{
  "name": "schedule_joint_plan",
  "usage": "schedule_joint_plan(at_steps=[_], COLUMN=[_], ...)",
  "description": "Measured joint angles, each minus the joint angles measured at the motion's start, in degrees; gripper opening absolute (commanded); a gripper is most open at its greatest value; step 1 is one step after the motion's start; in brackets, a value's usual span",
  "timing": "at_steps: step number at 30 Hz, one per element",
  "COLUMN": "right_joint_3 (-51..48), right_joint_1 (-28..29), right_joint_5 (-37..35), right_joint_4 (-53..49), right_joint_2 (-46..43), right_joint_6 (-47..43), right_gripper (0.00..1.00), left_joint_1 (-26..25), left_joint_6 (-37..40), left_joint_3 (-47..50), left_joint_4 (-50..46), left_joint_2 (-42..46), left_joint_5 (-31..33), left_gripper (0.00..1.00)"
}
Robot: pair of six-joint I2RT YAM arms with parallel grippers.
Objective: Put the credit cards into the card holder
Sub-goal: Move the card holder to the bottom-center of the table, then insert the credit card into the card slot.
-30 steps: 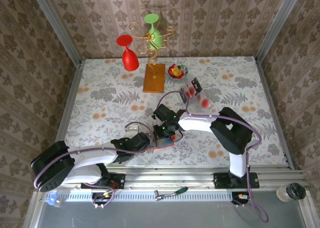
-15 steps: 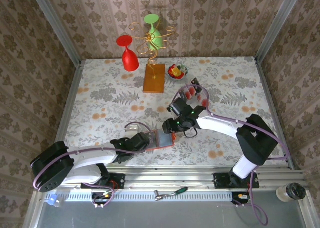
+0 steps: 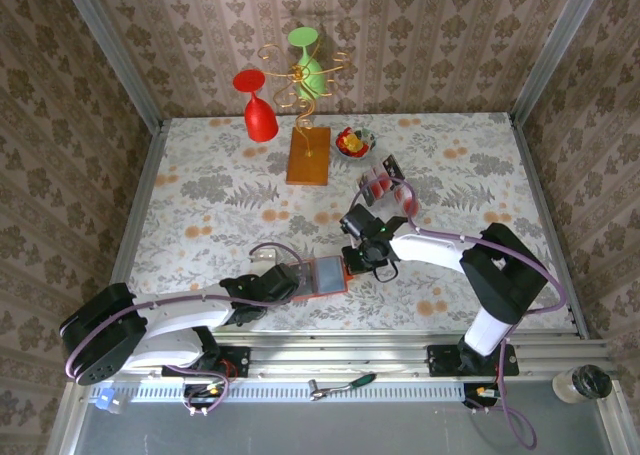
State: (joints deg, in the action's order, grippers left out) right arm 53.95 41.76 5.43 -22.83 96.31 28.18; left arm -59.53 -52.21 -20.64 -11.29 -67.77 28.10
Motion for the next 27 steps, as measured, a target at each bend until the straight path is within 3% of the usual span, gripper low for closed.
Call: schedule_joint_plan(at_steps=[10,12,13,16,21,27], right_joint_3=[-4.42,-4.68,-4.68,-4.68,-4.39,-2.64], right_joint_1=[-0.63,-0.63,-0.63,-0.68,-0.68,1.09], right_joint_5=[-0.85,-0.96,-1.01,-1.05,-0.96,1.05], right_joint_4=[0.07,-0.15,-0.24,-0.61,-1.81,-0.92], right_joint_2=[-4.37,-4.76,-4.87,-5.81,-10.05,-10.93], right_joint_6=[0.46,0.63,0.79,0.98,1.64,3.06], right_gripper=[0.02,0.26,0.32,0.37,0.33,0.06], left_joint_1=[0.00,0.00,0.00,0.00,0.00,0.00], left_joint_6=[0.83,0.85,0.85,0.90,1.05,1.44], left_joint_3=[0.00,0.00,0.00,0.00,0.00,-0.20], left_joint_4=[0.17,0.20,0.20,0.20,0.44,0.61], left_joint_2=[-0.15,-0.15,-0.15,-0.15,-0.55,-1.29], left_joint_5=[-0.02,-0.02,-0.02,-0.13,-0.11,0.26], left_gripper=[0.78,0.78,0.78,0.78,0.78,0.78])
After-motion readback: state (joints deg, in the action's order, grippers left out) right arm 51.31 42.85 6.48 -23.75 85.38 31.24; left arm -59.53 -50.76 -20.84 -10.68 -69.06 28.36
